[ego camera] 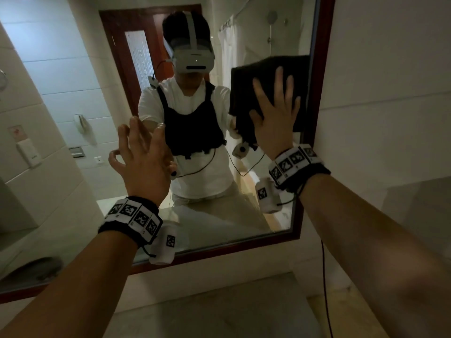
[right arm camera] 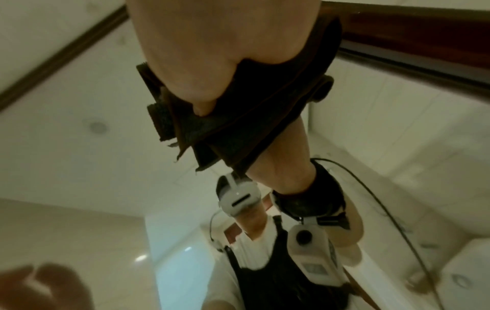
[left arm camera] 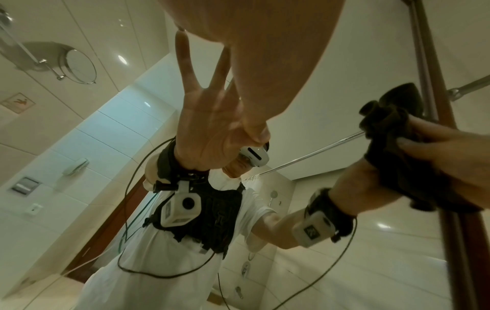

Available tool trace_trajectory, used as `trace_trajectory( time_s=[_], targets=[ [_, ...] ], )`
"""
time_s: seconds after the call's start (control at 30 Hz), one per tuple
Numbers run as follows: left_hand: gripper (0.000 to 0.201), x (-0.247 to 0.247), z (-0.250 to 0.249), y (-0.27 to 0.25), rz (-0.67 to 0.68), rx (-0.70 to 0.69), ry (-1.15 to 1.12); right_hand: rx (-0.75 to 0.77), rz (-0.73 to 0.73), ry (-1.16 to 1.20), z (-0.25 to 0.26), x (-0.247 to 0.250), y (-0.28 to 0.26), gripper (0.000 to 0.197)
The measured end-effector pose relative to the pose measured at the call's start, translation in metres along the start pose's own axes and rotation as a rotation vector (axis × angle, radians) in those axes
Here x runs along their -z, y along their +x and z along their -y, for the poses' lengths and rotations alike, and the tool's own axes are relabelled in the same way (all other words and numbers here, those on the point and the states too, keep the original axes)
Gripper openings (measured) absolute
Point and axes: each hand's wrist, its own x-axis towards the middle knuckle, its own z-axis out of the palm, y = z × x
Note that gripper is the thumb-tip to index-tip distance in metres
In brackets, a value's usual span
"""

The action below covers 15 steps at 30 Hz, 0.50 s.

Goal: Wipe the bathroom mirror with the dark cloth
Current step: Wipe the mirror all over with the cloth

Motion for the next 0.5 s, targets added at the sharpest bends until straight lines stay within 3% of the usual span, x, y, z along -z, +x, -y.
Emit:
trace_trajectory(
  time_s=[0.23,0.5],
  targets=[
    [0.099,0.005,-0.002,0.001,0.011,0.012,-0.015,-0.033,-0.109,-0.009,0.027,0.01,0.039,0.061],
    [0.098,0.002,-0.001,0.0,0.012,0.003,0.01,0.051,0.033,-0.08,0.027,-0.002,-0.007,0.068]
  ],
)
